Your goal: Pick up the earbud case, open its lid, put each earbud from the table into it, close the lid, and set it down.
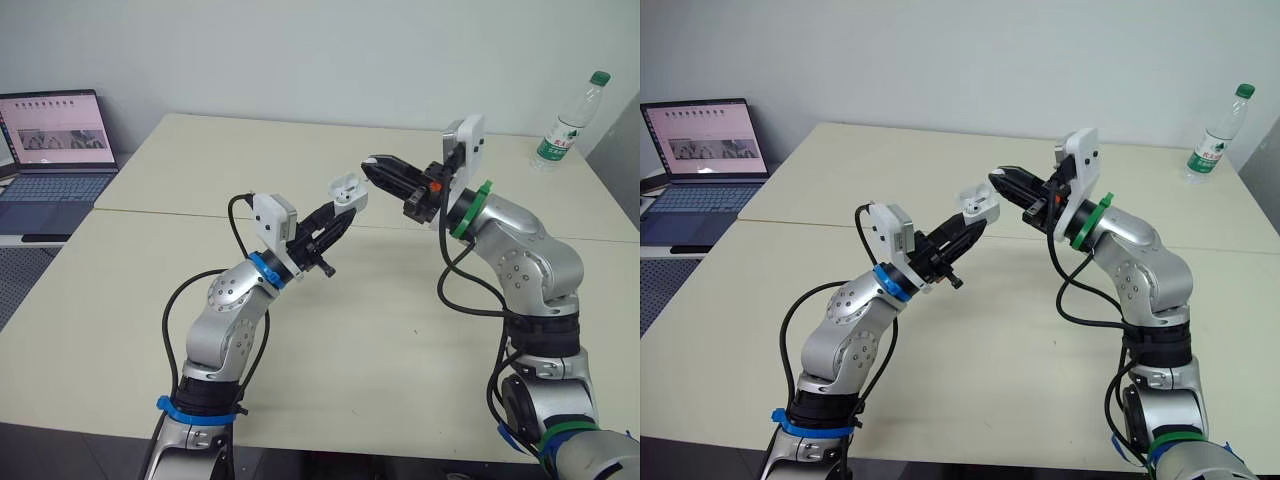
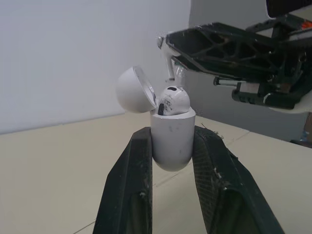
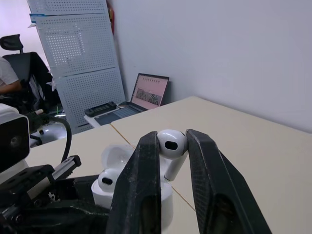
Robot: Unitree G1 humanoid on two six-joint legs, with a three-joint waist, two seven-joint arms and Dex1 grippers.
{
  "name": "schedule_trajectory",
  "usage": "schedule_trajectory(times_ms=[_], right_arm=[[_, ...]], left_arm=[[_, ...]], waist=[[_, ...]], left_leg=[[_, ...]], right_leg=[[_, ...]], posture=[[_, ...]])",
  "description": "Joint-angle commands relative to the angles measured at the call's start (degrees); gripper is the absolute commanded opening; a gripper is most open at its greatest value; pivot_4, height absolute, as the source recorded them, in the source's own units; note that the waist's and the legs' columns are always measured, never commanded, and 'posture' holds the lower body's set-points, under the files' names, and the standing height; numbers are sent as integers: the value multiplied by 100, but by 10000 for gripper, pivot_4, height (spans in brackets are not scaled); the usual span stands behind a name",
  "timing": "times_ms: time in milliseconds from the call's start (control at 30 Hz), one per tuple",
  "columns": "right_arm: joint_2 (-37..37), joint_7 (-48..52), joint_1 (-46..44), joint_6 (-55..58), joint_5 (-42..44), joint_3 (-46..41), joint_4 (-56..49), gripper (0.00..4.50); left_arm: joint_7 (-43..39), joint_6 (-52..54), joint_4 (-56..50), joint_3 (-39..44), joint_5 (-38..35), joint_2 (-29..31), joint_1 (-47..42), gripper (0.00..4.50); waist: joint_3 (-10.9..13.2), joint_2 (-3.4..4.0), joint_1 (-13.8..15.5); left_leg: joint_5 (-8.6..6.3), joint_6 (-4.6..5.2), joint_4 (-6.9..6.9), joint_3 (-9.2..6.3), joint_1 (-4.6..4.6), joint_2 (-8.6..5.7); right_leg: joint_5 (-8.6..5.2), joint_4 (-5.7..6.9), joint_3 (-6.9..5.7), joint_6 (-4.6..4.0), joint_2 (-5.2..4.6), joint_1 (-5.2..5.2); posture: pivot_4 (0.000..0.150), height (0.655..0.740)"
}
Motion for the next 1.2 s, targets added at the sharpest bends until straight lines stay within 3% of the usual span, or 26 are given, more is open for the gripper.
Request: schedule_trajectory(times_ms=[33,1200], right_arm=[[-46,-26,61,-144,46,34,-349,4184],[-341,299,171,-1170,-723,635,-78,4184]], left_arm=[[-6,-76,-142,25,-56,-41,-98,7941],[-253,6,-381,-101,-194,-24,-33,7941]], waist=[[0,0,0],[0,0,-1]], left_leg=[[0,0,0,0,0,0],[0,0,0,-1,1,1]], right_leg=[[0,0,0,0,0,0],[0,-2,-1,0,4,0]], posture=[[1500,7400],[1500,7400]])
